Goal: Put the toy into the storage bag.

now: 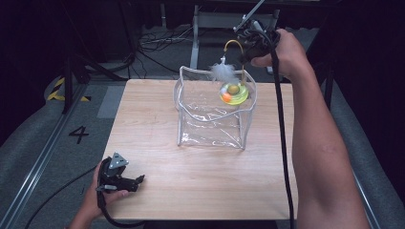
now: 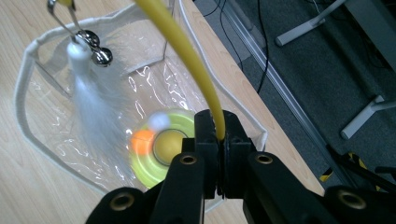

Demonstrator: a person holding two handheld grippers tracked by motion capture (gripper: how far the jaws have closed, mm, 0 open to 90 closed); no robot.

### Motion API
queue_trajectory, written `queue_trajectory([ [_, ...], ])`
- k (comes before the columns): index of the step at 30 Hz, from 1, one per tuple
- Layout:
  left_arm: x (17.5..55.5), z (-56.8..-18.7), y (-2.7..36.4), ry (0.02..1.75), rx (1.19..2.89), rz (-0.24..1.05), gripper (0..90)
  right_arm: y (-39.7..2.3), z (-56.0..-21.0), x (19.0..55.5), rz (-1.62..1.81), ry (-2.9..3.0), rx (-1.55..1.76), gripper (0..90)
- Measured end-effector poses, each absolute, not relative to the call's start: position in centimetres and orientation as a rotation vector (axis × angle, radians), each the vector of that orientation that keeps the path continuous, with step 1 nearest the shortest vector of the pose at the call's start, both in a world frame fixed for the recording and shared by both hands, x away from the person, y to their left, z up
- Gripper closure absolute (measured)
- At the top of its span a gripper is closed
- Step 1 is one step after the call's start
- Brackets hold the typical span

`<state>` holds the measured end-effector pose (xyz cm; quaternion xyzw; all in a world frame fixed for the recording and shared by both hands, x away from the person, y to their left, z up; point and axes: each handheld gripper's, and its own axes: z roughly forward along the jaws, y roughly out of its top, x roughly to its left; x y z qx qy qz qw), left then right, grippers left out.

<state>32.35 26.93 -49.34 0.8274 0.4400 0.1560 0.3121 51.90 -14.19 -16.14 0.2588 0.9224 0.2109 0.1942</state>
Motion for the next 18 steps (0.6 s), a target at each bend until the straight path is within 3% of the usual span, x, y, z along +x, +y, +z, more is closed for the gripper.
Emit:
queue_trajectory([
  [18,32.3,-49.3,26.9,1.162,2.184,0.409,0.6,-14.7,-24.0,52.4,0.501,2.732,0.725,88.3],
])
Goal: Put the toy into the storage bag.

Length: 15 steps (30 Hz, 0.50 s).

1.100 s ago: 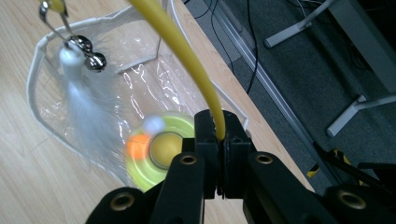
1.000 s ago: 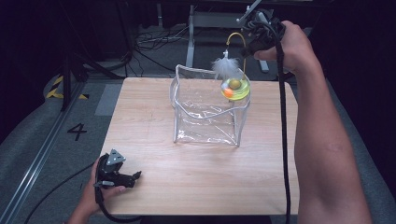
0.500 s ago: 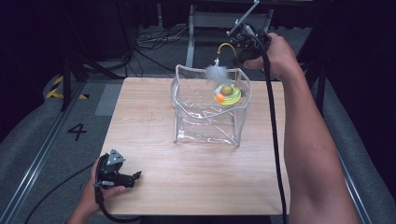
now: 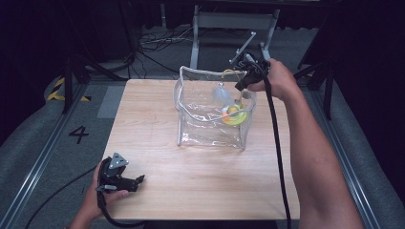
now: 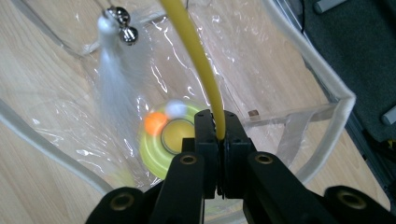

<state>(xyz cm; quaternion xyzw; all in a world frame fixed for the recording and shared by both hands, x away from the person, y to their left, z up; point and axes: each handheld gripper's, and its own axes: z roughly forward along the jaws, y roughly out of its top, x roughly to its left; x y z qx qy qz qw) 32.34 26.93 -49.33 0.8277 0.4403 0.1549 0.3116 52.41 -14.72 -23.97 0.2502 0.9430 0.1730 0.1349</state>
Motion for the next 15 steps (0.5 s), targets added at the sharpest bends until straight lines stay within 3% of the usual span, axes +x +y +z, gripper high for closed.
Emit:
queue_trajectory([
  [15,32.4,-49.4,26.9,1.16,2.182,0.413,0.6,-15.1,-27.3,51.9,0.439,2.846,0.681,88.1],
])
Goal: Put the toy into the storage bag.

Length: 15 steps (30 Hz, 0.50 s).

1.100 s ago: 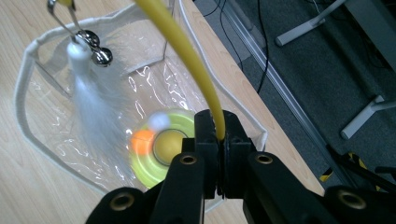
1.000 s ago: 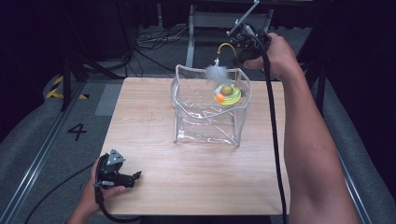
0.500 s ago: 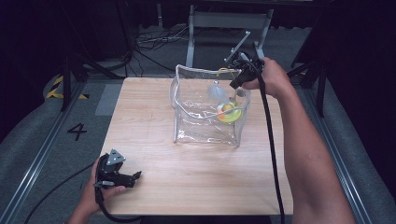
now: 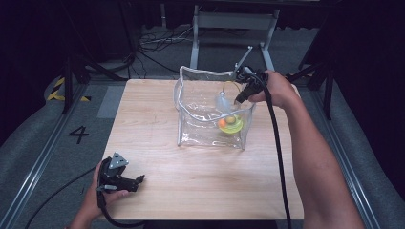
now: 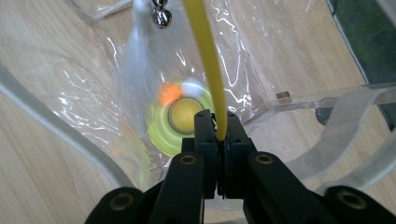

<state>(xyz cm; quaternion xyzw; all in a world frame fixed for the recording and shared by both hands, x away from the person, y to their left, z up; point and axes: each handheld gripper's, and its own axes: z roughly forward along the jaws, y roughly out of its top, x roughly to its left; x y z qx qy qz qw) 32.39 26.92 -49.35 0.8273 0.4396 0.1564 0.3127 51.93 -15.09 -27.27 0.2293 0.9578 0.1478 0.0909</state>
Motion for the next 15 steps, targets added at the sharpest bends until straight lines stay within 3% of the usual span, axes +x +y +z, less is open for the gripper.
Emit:
queue_trajectory([
  [15,32.4,-49.4,26.9,1.159,2.182,0.413,0.6,-15.0,-29.5,51.7,0.394,2.89,0.674,86.6],
])
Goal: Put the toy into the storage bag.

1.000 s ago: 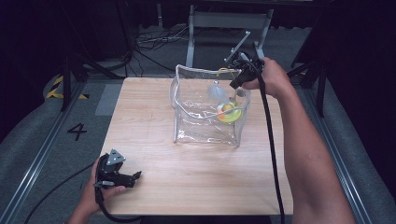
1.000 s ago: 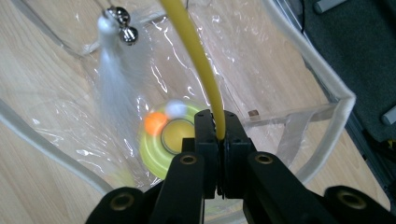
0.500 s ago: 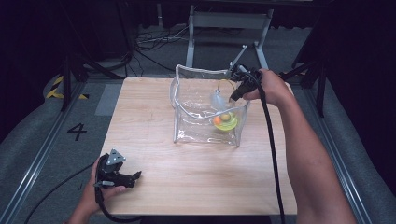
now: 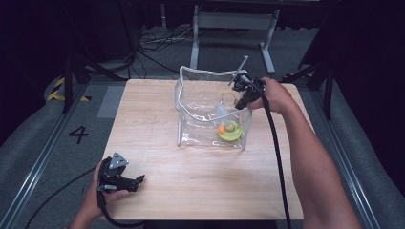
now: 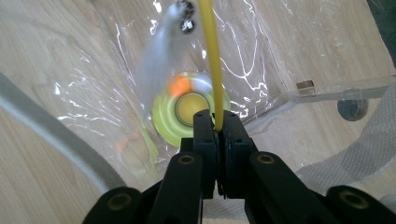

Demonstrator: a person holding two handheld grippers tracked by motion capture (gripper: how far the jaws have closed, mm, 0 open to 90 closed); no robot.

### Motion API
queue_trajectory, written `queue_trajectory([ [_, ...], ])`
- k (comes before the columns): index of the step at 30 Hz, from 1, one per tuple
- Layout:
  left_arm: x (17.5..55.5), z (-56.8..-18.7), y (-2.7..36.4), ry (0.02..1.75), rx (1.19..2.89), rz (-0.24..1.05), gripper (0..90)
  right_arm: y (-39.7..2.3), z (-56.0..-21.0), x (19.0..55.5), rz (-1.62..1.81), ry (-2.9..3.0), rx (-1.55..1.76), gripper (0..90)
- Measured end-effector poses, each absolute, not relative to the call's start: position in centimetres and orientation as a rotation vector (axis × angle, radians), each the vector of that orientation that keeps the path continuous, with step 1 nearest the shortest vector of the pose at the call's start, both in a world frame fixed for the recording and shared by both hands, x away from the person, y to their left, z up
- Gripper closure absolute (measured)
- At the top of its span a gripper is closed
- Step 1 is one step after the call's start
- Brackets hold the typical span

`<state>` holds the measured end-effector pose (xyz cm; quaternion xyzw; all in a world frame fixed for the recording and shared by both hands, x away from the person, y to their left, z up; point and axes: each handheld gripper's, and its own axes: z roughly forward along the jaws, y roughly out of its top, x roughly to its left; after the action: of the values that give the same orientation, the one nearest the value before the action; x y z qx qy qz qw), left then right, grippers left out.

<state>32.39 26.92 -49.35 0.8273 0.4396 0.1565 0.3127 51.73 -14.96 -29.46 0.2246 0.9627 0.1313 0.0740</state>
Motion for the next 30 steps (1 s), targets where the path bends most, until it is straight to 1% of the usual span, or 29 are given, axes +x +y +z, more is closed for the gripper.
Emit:
queue_trajectory([
  [6,32.4,-49.4,26.9,1.16,2.182,0.412,0.6,-15.3,-29.1,51.5,0.4,2.881,0.672,85.5],
  [12,32.4,-49.4,26.9,1.16,2.182,0.413,0.6,-15.5,-28.8,51.3,0.43,2.855,0.673,81.1],
  [16,32.4,-49.4,26.9,1.16,2.182,0.413,0.6,-15.6,-28.5,51.1,0.448,2.85,0.661,80.3],
  [21,32.4,-49.4,26.9,1.16,2.182,0.413,0.5,-15.7,-27.6,50.7,0.513,2.813,0.65,77.1],
  [23,32.4,-49.4,26.9,1.16,2.182,0.413,0.6,-15.8,-27.1,50.5,0.533,2.787,0.649,74.0],
  [30,32.4,-49.4,26.9,1.159,2.183,0.413,0.6,-16.1,-26.2,49.7,0.605,2.741,0.638,67.7],
])
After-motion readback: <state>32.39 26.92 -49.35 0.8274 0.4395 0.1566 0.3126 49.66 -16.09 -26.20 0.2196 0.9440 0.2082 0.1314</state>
